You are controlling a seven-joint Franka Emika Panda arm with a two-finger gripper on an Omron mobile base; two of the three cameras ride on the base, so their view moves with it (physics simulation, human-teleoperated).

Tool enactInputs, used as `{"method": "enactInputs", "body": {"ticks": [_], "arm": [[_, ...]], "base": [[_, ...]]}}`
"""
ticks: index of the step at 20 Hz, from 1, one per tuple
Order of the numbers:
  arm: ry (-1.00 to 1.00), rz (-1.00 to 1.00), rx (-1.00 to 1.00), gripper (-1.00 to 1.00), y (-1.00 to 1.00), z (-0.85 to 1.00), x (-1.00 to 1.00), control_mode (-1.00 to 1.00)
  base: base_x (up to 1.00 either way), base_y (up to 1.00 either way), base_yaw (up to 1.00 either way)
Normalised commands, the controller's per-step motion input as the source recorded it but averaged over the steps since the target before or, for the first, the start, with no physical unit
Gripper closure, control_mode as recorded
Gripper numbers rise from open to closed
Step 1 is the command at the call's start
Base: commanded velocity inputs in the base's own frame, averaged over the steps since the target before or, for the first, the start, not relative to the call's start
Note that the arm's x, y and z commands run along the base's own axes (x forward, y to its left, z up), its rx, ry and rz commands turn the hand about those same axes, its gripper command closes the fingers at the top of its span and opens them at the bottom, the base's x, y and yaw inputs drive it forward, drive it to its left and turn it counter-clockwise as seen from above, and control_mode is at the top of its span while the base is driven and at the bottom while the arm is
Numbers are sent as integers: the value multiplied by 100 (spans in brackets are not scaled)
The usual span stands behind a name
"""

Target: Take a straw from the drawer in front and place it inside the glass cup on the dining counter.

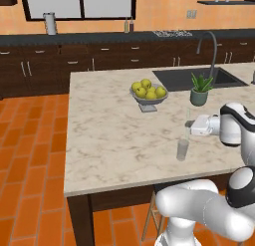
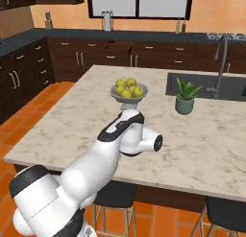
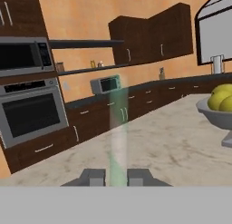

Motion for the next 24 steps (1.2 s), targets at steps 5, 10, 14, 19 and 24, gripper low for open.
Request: {"method": "enactInputs", "body": {"ticks": [5,10,14,19,24], "arm": [[0,0,0,100,0,-13,16,-100],[0,0,0,100,0,-15,15,-100],[-1,0,0,100,0,-9,5,-100],[-8,0,0,100,0,0,-25,-100],[-7,0,0,100,0,0,-7,-100]], "base": [[0,0,0],[0,0,0],[0,0,0],[0,0,0],[0,0,0]]}}
